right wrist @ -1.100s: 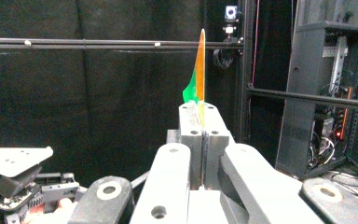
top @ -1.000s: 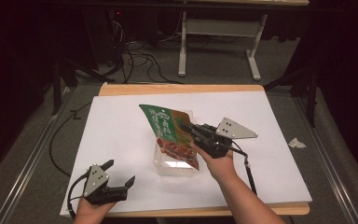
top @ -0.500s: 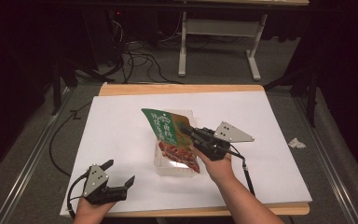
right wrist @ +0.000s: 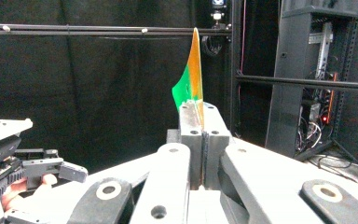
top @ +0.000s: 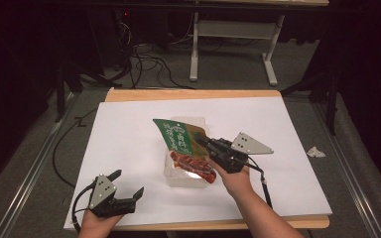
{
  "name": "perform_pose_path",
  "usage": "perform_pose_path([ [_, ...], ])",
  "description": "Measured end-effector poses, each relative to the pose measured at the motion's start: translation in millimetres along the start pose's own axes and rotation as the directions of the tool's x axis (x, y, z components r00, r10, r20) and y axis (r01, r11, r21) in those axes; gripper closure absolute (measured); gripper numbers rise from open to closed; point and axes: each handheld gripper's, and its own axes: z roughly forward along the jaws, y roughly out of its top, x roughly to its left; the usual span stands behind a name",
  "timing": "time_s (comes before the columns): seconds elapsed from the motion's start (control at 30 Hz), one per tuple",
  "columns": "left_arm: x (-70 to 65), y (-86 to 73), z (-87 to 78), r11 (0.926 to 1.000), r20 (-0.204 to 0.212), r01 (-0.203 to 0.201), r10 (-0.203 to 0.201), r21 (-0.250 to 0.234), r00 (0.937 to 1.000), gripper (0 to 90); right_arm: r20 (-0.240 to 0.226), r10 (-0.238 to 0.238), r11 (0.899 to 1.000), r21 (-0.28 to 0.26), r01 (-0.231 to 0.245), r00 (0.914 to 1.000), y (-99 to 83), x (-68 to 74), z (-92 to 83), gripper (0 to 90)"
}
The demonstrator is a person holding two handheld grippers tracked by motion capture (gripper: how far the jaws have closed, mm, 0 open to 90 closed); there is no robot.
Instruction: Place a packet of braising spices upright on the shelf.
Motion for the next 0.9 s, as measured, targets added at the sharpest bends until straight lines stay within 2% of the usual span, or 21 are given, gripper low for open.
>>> perform_pose_path([
  [0.17, -0.1, -0.1, 0.4, 1.0, 0.001, -0.002, 0.002, 0.003, 1.0, 8.2, 0.007, 0.025, 1.0, 0.006, -0.025, 0.9997, -3.1, -2.5, -5.1, 90.0],
  [0.3, -0.4, -0.1, 0.7, 1.0, 0.002, -0.002, 0.002, 0.004, 1.0, 8.2, 0.005, 0.012, 1.0, 0.01, -0.012, 0.9999, -3.3, -1.1, -7.7, 90.0],
  [0.5, -0.6, -0.3, 1.0, 1.0, 0.004, -0.003, 0.003, 0.007, 1.0, 8.2, 0.012, 0.032, 0.999, 0.009, -0.032, 0.9994, -4.6, -1.4, -11.1, 90.0],
  [0.9, -1.2, -0.4, 1.8, 0.9999, 0.005, -0.006, 0.005, 0.011, 1.0, 8.2, 0.011, 0.03, 0.999, 0.018, -0.031, 0.9995, -6.5, -1.2, -17.9, 90.0],
])
